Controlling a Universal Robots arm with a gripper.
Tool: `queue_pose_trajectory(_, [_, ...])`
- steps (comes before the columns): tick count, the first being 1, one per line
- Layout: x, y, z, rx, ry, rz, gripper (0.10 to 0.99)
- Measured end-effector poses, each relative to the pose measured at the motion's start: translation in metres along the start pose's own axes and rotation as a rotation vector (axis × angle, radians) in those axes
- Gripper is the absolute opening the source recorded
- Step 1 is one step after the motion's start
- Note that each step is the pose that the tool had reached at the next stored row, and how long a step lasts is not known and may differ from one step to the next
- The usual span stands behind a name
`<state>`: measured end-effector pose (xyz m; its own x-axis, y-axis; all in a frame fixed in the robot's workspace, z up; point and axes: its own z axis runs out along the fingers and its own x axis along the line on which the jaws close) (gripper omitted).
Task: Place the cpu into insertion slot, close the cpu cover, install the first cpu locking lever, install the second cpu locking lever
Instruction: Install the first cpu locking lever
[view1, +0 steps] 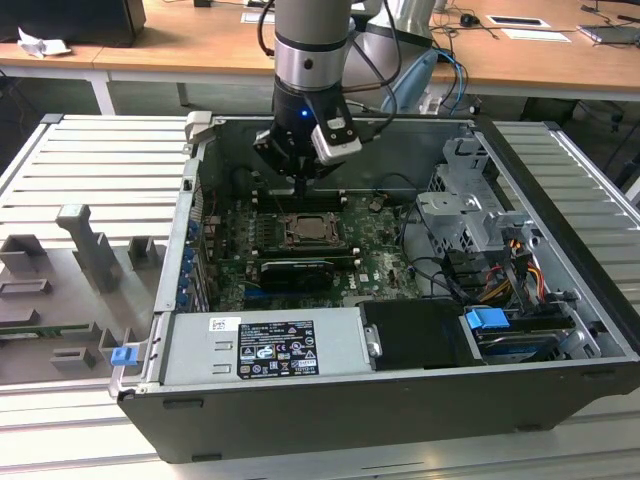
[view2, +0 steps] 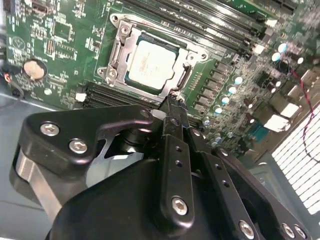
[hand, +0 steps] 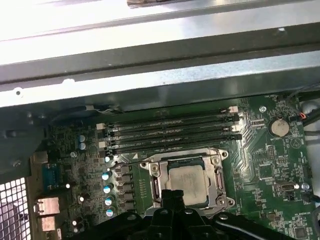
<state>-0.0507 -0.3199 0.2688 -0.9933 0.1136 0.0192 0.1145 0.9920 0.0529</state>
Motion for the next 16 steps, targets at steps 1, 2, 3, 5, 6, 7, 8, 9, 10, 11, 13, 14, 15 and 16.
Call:
queue_pose_trajectory(1, [0.0000, 0.0000, 0.0000, 0.001, 0.0021, -0.040, 0.106])
queue_pose_trajectory(2, [0.0000, 0.0000, 0.0000, 0.001, 0.0034, -0.065, 0.106])
queue_pose_trajectory(3, [0.0000, 0.0000, 0.0000, 0.002, 0.0046, -0.089, 0.106])
queue_pose_trajectory(5, [0.0000, 0.0000, 0.0001, 0.003, 0.0071, -0.135, 0.106])
queue_pose_trajectory(6, [0.0000, -0.0001, 0.0001, 0.003, 0.0088, -0.166, 0.106])
queue_pose_trajectory(7, [0.0000, 0.0000, 0.0001, 0.004, 0.0098, -0.185, 0.106])
queue_pose_trajectory(8, [0.0000, 0.0000, 0.0001, 0.004, 0.0106, -0.201, 0.106])
queue_pose_trajectory(9, [0.0000, -0.0001, 0.0001, 0.004, 0.0118, -0.224, 0.106])
queue_pose_trajectory(10, [0.0000, -0.0001, 0.0002, 0.005, 0.0127, -0.239, 0.106])
queue_pose_trajectory(11, [0.0000, -0.0003, 0.0002, 0.005, 0.0137, -0.264, 0.106])
queue_pose_trajectory(13, [0.0000, -0.0002, 0.0003, 0.006, 0.0170, -0.327, 0.106])
queue_pose_trajectory(14, [0.0007, -0.0004, 0.0007, 0.007, 0.0171, -0.345, 0.106])
queue_pose_trajectory(15, [0.0032, -0.0007, 0.0012, 0.007, 0.0140, -0.346, 0.106])
queue_pose_trajectory(16, [0.0048, -0.0008, 0.0015, 0.007, 0.0117, -0.345, 0.106])
